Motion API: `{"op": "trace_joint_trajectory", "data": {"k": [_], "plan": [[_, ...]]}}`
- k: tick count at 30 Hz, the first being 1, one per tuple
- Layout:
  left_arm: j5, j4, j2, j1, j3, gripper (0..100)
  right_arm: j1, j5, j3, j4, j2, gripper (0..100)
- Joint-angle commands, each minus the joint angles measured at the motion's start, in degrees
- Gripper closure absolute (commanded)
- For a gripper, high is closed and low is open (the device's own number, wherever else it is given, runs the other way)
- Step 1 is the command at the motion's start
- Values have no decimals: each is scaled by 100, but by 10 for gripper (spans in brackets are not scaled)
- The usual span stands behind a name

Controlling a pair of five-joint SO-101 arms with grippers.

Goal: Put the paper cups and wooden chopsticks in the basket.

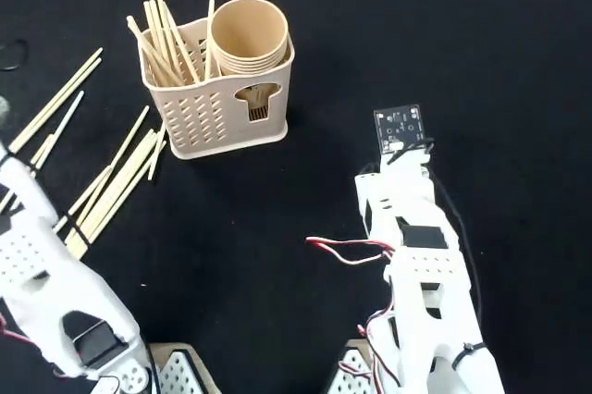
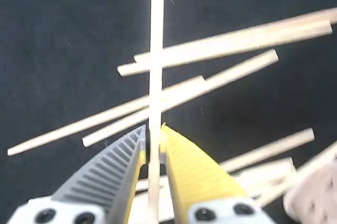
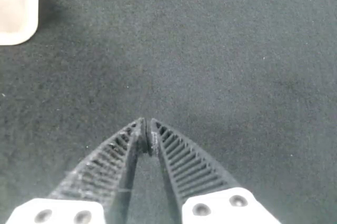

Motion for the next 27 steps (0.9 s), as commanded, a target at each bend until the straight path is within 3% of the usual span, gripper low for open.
{"op": "trace_joint_trajectory", "data": {"k": [1, 12, 22, 27], "plan": [[-176, -79, -1363, 453, 1033, 971, -18, 53, -75, -79, -136, 986], [-132, -1486, -2963, 796, 3389, 971, -18, 53, -66, -105, -136, 986], [-123, -4281, -5881, 804, 7108, 971, -18, 53, -57, -105, -136, 986], [-123, -5723, -7226, 1209, 8374, 971, -18, 53, -57, -105, -136, 986]]}}
